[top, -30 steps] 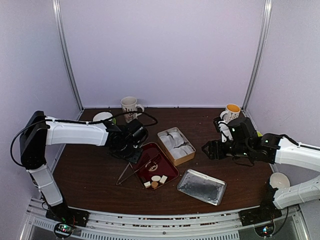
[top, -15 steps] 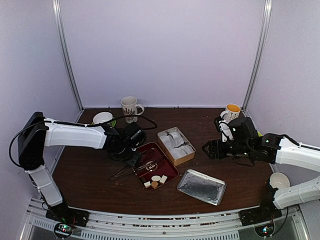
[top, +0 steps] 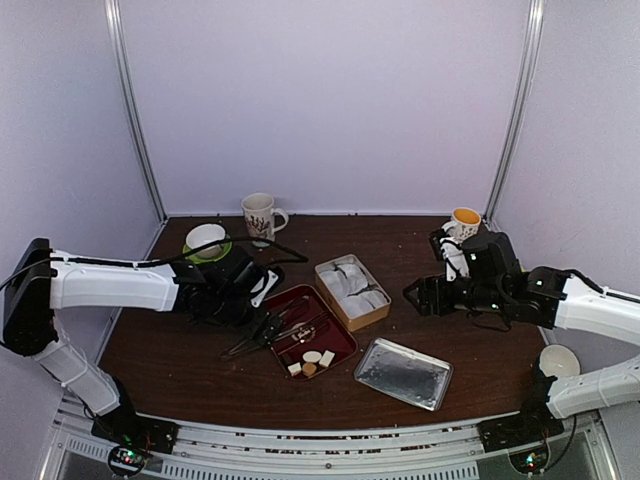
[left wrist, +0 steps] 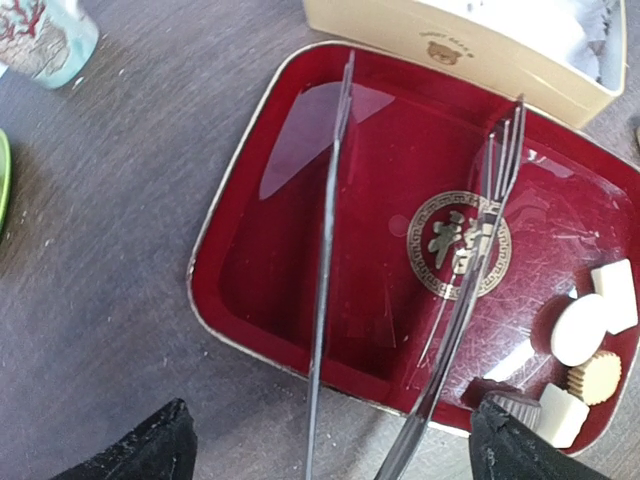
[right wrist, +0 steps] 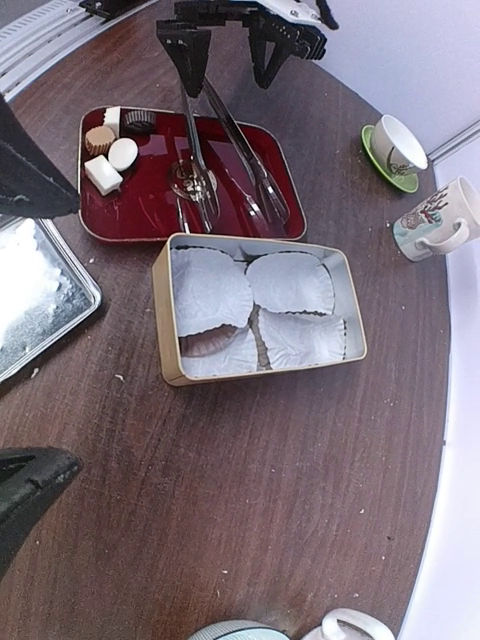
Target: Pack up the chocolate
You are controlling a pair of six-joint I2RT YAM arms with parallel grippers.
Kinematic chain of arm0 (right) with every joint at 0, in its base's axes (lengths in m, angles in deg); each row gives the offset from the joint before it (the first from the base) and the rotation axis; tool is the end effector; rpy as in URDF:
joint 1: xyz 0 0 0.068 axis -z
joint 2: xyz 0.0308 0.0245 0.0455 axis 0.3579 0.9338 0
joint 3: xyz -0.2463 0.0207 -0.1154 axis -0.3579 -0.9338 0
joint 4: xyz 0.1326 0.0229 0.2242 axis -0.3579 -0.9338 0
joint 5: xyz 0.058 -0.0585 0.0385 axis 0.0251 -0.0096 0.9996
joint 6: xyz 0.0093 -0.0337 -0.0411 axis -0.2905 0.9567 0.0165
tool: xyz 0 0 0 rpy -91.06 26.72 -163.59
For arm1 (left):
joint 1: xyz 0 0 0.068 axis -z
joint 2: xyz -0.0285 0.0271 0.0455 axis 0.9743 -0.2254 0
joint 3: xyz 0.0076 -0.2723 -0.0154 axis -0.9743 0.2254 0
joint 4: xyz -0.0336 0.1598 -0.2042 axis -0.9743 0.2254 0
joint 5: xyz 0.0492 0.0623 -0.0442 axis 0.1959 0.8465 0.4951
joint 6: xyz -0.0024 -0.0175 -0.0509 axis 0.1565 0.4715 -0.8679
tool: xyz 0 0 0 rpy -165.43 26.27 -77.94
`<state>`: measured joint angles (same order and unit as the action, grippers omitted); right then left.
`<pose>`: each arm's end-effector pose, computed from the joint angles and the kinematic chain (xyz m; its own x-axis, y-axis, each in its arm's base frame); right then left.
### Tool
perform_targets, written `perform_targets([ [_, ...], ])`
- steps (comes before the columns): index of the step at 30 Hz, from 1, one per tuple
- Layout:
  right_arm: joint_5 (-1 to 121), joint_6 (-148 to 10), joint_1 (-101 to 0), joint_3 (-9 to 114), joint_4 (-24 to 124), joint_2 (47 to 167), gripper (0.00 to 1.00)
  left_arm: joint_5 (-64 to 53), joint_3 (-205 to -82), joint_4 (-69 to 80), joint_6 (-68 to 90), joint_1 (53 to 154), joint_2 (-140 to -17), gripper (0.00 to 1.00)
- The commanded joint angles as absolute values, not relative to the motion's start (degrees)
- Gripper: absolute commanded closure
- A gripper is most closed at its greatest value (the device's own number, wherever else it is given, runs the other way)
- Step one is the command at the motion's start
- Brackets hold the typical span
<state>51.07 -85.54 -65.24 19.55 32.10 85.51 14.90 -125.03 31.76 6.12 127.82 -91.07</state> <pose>0.1634 0.1584 0.2633 -0.6543 -0.0815 -0.7519 -0.4650 0.8274 0.3149 0.1977 -0.2308 0.1984 -0.7070 0.4352 -0.5575 0.5096 0.8601 0.0252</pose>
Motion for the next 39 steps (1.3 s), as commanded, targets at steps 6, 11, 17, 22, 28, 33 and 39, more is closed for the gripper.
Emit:
perform_targets([
  [6,52.12,-84.47,-65.19,19.66,33.00,84.04,0.21,11.08,-120.95,23.02,10.59,125.71,-87.27,0.02],
  [11,52.03,-84.22,-65.18,18.97,33.41,82.78,0.20,3.61,-111.54,9.38,15.10,125.71,-77.68,0.02],
  [17,52.72,-84.78,-65.18,18.19,34.63,82.58,0.20,-1.43,-109.36,10.70,21.95,125.23,-77.74,0.02],
  [22,53.84,-85.28,-65.22,17.80,35.20,82.48,0.20,-2.15,-108.99,9.03,22.41,125.07,-80.40,0.02],
  [28,53.72,-85.60,-65.20,17.64,35.00,82.30,0.20,1.76,-107.68,4.78,23.62,124.43,-83.72,0.02],
  [33,53.67,-86.04,-65.22,17.46,35.17,82.34,0.20,0.93,-110.68,5.64,24.88,124.26,-89.80,0.02],
  [39,53.54,-86.14,-65.21,16.93,35.41,81.95,0.20,0.65,-113.42,6.26,23.95,123.85,-93.75,0.02],
])
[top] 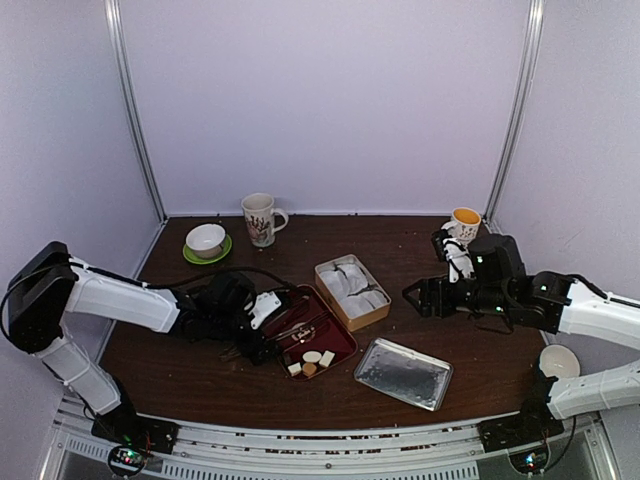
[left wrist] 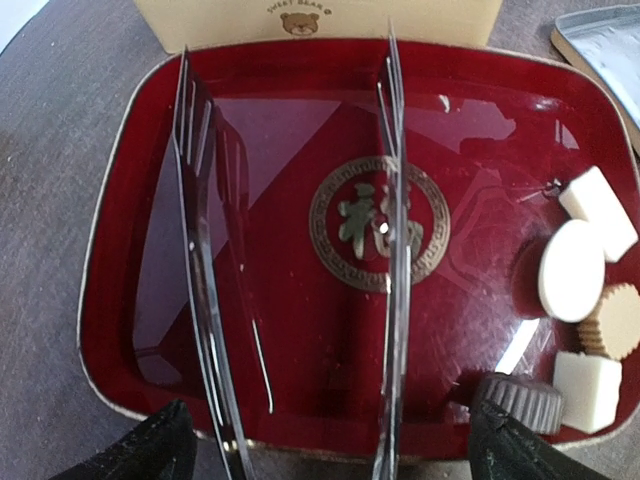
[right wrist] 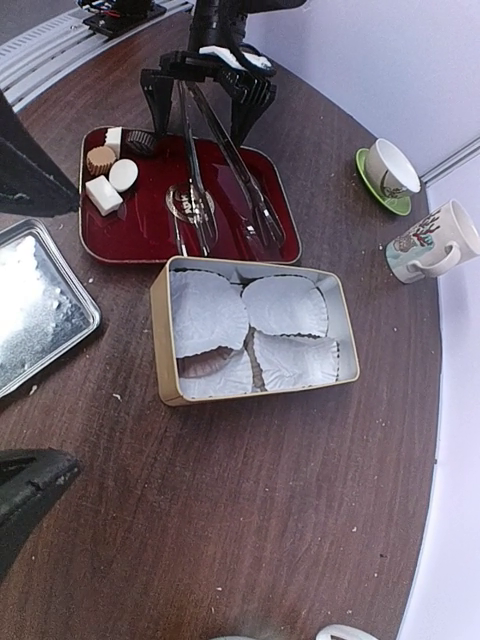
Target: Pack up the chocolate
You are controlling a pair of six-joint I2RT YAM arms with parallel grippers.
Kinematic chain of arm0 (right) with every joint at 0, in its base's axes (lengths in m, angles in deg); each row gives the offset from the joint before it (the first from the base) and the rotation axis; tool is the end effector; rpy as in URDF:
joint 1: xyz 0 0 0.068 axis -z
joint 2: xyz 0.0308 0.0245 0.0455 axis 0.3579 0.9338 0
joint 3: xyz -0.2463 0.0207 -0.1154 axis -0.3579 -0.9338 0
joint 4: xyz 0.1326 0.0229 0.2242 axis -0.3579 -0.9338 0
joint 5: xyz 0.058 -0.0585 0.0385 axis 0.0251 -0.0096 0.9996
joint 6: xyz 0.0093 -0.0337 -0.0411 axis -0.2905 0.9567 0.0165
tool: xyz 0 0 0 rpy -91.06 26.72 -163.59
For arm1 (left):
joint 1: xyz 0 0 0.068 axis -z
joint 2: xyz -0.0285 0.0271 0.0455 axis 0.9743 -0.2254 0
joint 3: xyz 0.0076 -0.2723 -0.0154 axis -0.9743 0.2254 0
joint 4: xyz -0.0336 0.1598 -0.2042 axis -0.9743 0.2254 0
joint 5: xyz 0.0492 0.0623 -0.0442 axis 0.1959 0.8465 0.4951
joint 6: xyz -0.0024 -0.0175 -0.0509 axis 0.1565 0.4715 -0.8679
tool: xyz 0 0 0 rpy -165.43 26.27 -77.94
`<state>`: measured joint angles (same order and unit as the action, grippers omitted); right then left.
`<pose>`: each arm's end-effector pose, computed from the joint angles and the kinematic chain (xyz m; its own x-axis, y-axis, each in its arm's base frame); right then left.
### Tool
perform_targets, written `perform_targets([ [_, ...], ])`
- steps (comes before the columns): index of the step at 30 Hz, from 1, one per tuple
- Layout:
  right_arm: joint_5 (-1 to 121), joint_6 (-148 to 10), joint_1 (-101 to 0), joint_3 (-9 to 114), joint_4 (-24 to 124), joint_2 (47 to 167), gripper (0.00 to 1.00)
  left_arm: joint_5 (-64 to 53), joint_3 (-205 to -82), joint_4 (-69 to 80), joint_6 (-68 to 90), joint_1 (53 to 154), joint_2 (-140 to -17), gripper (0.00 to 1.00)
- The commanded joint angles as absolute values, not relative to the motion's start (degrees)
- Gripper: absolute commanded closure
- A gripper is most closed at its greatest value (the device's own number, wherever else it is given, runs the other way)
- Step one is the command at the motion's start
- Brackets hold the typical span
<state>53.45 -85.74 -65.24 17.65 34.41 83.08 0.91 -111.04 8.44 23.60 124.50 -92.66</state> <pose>0.1578 0.1550 0.2643 -0.6388 -0.0620 -0.7668 -0.4971 0.7941 0.3498 0.1961 -0.2158 0.1461 -0.5039 0.5822 -0.6380 0.7613 0.6483 -0.0097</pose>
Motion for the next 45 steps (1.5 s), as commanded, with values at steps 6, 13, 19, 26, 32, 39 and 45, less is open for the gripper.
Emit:
perform_targets([
  [6,53.51,-85.73,-65.25,15.59,36.85,81.12,0.20,1.36,-113.70,5.40,22.46,123.48,-95.23,0.02],
  [13,54.03,-85.49,-65.18,16.62,37.36,82.19,0.19,1.30,-116.29,7.40,21.92,122.72,-98.32,0.09],
  [19,54.05,-85.35,-65.25,17.25,37.18,82.69,0.20,1.71,-117.12,8.18,21.26,122.55,-99.94,0.20],
  [26,54.15,-85.55,-65.20,17.73,37.13,82.43,0.19,1.41,-120.10,13.09,21.43,122.50,-100.99,0.37],
  [32,54.48,-85.44,-65.26,18.36,36.65,82.48,0.19,1.09,-121.15,15.52,20.73,122.46,-97.84,0.47],
  [39,54.63,-85.86,-65.19,18.11,36.78,81.95,0.19,2.91,-124.90,24.45,18.29,122.49,-93.49,0.56],
  [45,54.88,-85.90,-65.18,18.21,36.79,81.50,0.19,0.57,-128.26,37.41,15.22,122.50,-89.57,0.58],
])
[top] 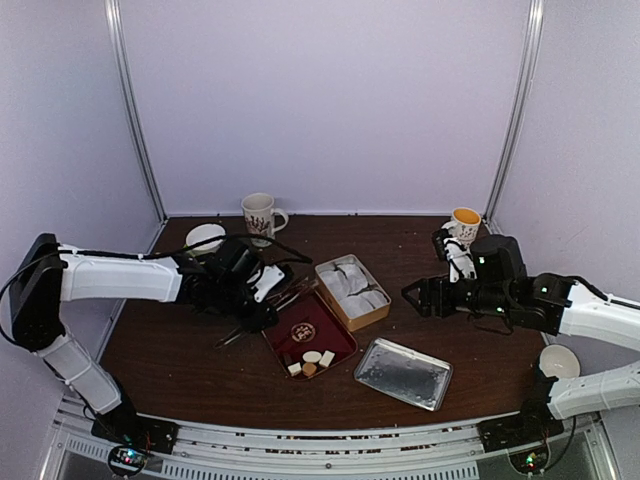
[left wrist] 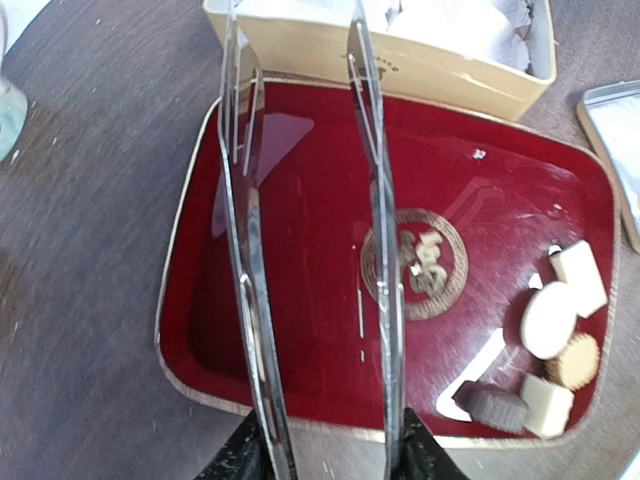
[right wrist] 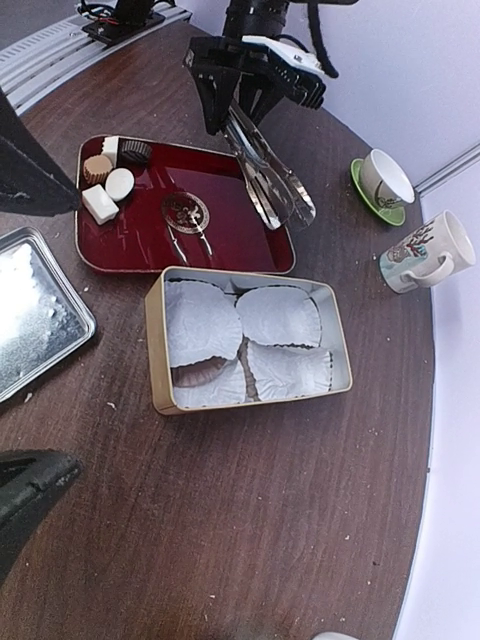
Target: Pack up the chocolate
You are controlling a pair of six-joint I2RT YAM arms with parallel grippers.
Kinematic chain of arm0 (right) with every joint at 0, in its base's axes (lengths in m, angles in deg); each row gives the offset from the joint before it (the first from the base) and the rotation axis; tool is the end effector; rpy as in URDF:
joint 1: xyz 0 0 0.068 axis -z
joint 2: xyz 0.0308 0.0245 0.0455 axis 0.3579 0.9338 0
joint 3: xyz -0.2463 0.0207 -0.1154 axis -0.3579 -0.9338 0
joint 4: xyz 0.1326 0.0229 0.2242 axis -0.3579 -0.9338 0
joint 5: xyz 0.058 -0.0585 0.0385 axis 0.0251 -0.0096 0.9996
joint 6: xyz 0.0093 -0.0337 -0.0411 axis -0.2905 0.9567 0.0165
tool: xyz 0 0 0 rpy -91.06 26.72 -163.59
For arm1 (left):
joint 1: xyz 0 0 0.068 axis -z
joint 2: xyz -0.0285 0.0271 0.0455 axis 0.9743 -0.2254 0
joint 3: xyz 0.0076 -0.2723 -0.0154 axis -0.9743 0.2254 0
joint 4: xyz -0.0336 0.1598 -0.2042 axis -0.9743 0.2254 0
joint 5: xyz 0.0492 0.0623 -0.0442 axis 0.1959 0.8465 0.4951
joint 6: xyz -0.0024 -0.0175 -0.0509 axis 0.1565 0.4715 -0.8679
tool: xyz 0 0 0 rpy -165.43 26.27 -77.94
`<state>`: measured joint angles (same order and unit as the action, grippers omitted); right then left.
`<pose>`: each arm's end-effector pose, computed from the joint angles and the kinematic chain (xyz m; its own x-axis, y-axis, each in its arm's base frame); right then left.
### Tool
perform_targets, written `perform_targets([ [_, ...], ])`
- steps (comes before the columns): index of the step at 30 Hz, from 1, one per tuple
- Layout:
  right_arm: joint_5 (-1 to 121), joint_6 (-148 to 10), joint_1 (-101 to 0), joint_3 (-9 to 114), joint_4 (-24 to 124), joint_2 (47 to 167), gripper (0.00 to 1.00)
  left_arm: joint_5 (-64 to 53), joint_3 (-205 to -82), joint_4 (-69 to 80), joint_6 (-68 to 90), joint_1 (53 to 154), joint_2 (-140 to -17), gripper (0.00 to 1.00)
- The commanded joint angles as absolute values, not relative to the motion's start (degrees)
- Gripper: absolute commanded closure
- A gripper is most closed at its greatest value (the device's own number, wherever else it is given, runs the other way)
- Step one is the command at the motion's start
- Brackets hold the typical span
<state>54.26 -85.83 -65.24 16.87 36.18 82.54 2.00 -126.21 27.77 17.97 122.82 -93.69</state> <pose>0.1570 0.1549 0.2644 -0.6282 -0.0499 -0.7764 -0.5105 0.7796 0.3629 0.2213 -0.2285 0.1947 -0.6283 0.5370 -0.5630 0.6757 0.7353 -0.0527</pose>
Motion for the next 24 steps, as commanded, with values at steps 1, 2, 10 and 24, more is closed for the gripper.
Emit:
perform_targets([
  [1,54.90,-85.92,-65.19,18.11,36.90,81.33,0.19,0.30,-128.34,39.42,14.75,122.50,-88.45,0.58],
  [2,54.97,-85.88,-65.18,18.00,36.87,81.15,0.19,0.28,-128.37,41.77,14.08,122.56,-87.08,0.58],
  [10,55.02,-85.20,-65.18,17.79,36.28,80.03,0.19,-5.55,-131.44,57.12,9.74,126.54,-80.53,0.55],
  [24,49.74,-82.22,-65.22,16.93,30.03,73.75,0.18,7.13,-139.31,67.19,12.64,142.34,-89.79,0.56],
])
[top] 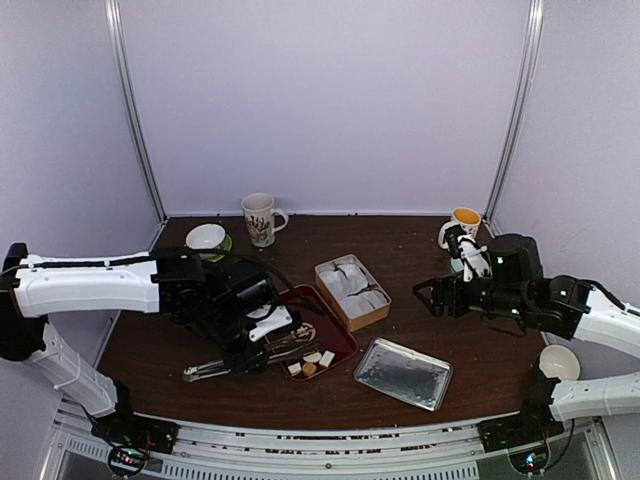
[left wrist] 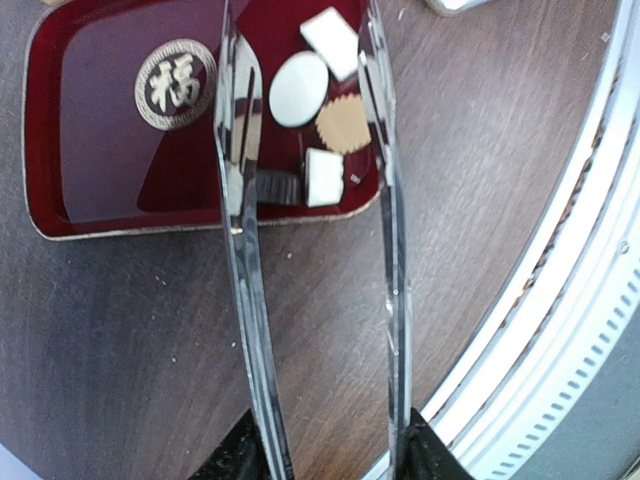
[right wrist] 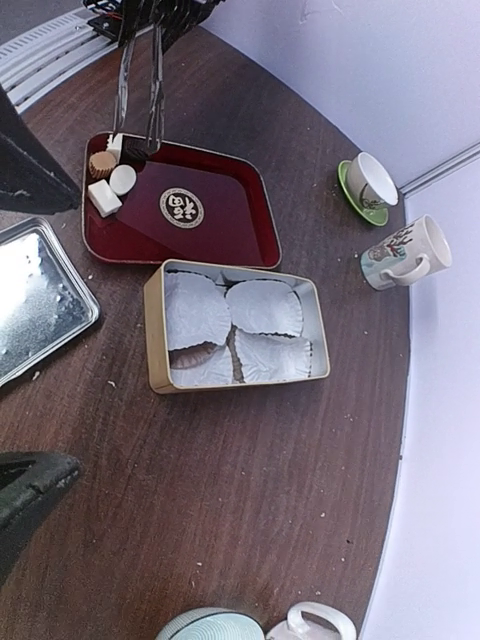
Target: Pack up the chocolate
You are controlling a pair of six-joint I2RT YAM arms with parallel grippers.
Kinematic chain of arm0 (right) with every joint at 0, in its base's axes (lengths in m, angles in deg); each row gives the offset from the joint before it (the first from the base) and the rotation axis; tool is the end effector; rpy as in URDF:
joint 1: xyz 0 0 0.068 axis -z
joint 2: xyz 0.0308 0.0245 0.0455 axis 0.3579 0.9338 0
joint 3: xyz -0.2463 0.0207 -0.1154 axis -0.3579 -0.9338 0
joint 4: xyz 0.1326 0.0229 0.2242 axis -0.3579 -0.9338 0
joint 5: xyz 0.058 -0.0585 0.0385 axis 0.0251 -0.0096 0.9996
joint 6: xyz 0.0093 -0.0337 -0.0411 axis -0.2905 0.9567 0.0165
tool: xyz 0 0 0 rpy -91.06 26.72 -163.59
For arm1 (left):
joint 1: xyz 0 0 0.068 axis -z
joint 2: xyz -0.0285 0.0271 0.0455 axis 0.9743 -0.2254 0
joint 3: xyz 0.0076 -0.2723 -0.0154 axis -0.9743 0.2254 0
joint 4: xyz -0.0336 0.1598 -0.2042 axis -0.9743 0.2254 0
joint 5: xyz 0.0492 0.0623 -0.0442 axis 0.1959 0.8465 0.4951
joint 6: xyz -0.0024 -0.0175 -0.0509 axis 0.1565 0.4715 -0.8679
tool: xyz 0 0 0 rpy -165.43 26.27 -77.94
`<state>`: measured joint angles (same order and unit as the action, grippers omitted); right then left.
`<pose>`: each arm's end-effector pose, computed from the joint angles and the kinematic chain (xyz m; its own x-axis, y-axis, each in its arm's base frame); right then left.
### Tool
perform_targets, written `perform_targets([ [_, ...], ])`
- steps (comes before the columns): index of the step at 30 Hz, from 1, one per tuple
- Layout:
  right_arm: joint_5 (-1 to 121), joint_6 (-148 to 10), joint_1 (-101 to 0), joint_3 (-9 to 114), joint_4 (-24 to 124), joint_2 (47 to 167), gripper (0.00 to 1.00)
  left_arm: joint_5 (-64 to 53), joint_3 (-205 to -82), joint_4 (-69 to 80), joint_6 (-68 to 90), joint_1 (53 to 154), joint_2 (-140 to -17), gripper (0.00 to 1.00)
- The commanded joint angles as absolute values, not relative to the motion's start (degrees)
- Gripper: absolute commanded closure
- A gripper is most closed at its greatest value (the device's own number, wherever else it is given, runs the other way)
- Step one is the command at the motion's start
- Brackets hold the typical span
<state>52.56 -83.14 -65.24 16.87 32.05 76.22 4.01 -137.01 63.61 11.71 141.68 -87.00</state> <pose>0.1425 0.1393 0.2785 -0.5751 -0.0584 -0.8160 -0.5315 0.7849 0.3184 0.1173 -0.2463 0.2530 -0.5701 0.7736 -0.2764 0.8096 0.5863 -0.0288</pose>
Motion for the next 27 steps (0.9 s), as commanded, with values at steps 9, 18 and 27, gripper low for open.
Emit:
perform_targets([
  [9,49.33,-82.86,-65.20,15.42,29.87,71.58,0.17,7.55,-139.37,68.07,13.99,142.71,-91.34,0.51],
  [18,50.16,-83.15,-65.18,15.64,31.05,72.82,0.17,7.29,-139.10,68.05,15.07,142.80,-92.30,0.50],
  [27,50.81,-83.70,-65.18,15.37,32.18,73.59,0.17,4.20,-139.37,67.17,16.59,142.80,-93.11,0.49],
])
